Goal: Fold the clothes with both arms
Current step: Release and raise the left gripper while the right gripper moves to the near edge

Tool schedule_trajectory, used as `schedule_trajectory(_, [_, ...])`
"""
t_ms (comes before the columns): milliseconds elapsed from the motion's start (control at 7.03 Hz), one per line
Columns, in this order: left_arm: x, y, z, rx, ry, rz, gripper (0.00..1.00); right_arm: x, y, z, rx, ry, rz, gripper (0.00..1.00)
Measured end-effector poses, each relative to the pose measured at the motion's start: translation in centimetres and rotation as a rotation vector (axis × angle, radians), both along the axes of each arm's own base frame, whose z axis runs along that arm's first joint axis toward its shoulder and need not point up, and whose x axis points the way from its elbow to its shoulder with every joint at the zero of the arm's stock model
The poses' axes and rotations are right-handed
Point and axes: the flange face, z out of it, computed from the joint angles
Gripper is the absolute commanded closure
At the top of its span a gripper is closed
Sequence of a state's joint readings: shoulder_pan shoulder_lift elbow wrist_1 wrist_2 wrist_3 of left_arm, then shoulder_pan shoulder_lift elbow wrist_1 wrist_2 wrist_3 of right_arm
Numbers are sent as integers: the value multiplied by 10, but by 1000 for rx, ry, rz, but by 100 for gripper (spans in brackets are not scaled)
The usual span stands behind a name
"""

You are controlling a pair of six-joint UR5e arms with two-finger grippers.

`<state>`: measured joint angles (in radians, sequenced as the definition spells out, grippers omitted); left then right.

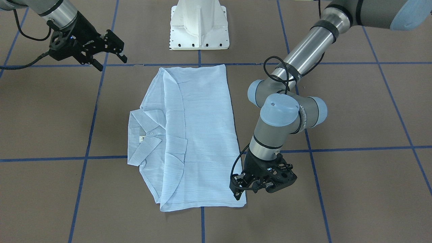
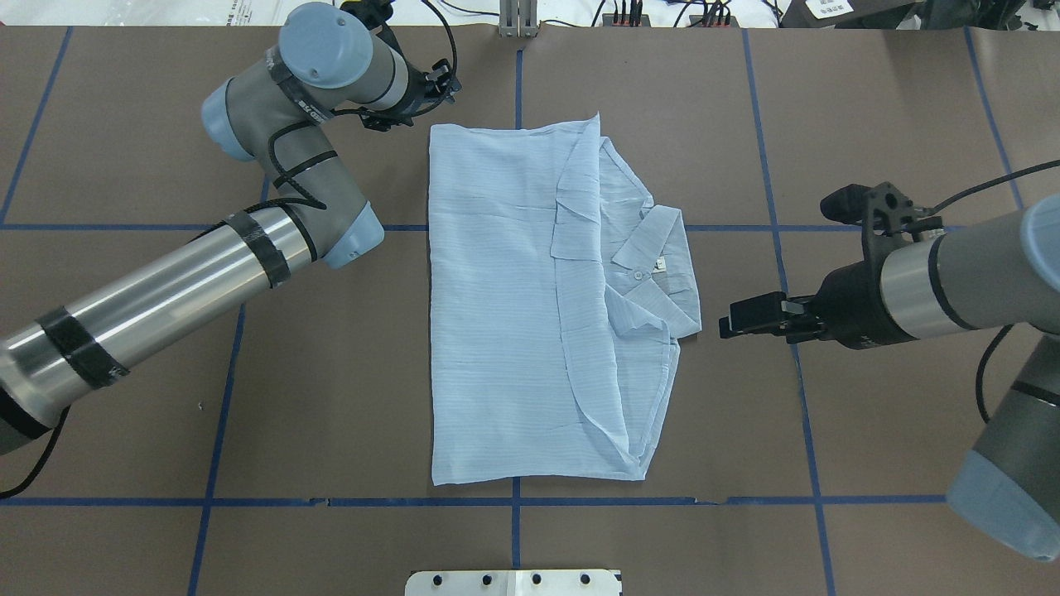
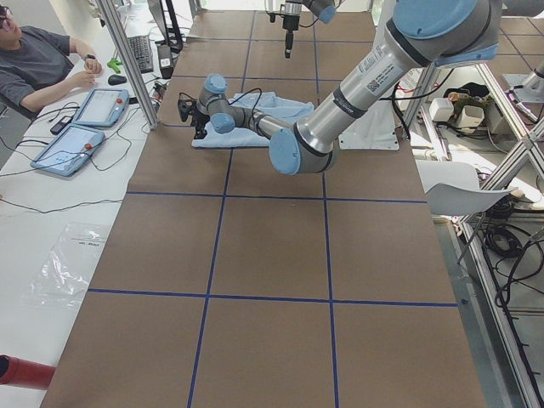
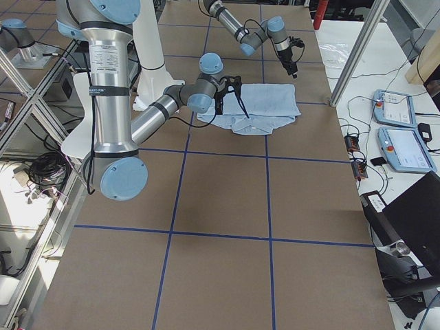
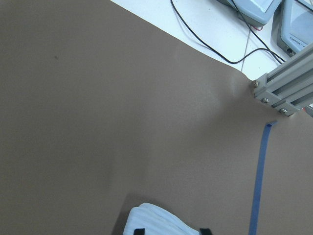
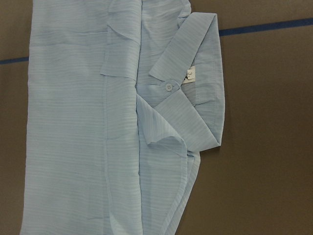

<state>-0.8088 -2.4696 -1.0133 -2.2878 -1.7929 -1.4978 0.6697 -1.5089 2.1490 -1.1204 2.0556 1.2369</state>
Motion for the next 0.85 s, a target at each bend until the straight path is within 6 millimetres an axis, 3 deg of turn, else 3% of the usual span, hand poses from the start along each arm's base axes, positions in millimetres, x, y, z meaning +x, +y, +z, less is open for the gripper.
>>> schedule_trajectory(427, [-53,51,4,2,-13,55,0,-80,2,-9,68,52,21,0])
schedule_trajectory(854, [-98,106,2,27,11,100,0,-168,26,-50,152,214,47,0])
